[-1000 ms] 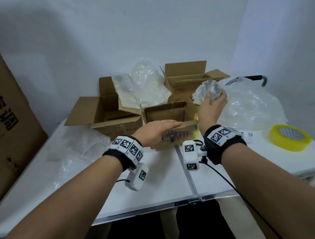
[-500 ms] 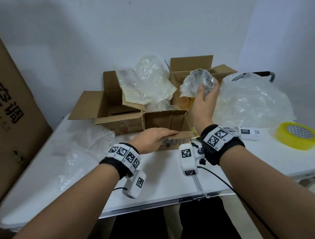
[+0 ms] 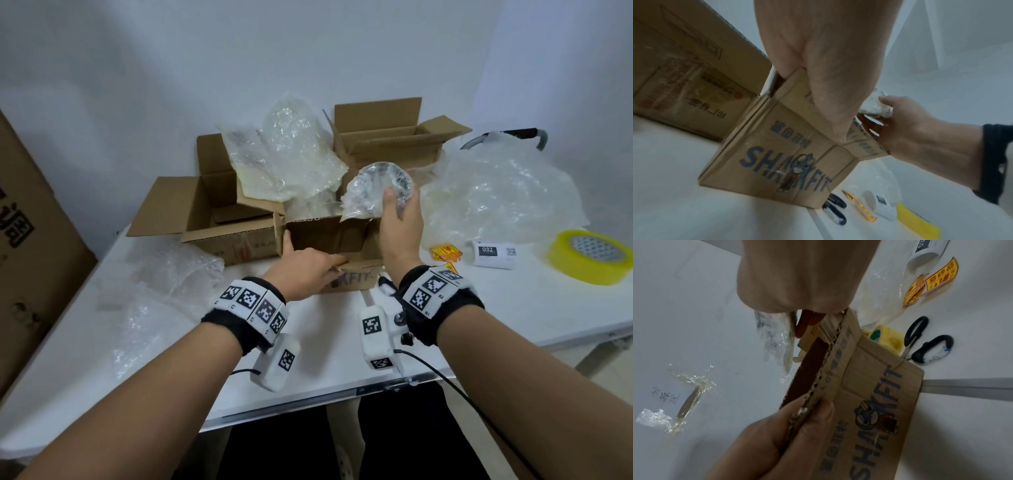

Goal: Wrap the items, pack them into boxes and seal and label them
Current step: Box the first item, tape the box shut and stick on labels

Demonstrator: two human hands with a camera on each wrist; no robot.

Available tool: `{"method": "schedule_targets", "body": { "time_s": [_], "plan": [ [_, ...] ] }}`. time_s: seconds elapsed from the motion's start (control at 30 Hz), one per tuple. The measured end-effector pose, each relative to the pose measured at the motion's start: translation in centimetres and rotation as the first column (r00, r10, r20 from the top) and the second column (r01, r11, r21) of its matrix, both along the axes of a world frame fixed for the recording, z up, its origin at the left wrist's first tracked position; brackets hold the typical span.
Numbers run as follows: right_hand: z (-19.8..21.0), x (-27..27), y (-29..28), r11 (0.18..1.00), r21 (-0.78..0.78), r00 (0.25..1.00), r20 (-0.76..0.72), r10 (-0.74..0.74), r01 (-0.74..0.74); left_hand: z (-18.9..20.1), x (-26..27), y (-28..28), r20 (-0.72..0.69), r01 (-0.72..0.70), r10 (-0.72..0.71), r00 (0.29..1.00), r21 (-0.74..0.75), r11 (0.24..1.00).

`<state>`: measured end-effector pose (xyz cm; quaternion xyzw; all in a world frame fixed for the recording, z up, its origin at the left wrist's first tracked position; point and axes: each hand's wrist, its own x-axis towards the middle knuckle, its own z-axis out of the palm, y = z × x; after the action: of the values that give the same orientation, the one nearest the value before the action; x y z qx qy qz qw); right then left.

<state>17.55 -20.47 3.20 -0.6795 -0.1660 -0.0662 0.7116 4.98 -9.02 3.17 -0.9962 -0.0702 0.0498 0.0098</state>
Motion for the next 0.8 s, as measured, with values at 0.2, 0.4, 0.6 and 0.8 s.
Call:
{"method": "schedule_targets", "body": {
  "time_s": [0.2, 0.4, 0.6, 0.8],
  "plan": [
    [-0.7, 1.5, -1.6, 0.995, -0.022, 0.995, -0.032, -0.097, 0.096, -0.5, 0.3, -1.9, 0.098, -0.010, 0.014, 0.995, -0.036, 0.999],
    [-1.1, 2.1, -1.8, 0.991, -0.007, 0.990, -0.055, -0.132, 0.131, -0.8, 0.7, -1.9, 0.101, -0.055, 0.076, 0.992, -0.197, 0.979],
    [-1.2, 2.0, -2.3, 0.989, -0.026, 0.988, -0.026, -0.150, 0.149, -0.2, 1.0, -1.7, -0.019, -0.135, 0.137, 0.990, -0.335, 0.932],
    [-1.4, 1.9, -2.9, 0.988, -0.024, 0.988, -0.024, -0.155, 0.154, -0.9, 0.7, -1.7, -0.023, -0.092, 0.090, 0.996, -0.120, 0.988]
  ]
}}
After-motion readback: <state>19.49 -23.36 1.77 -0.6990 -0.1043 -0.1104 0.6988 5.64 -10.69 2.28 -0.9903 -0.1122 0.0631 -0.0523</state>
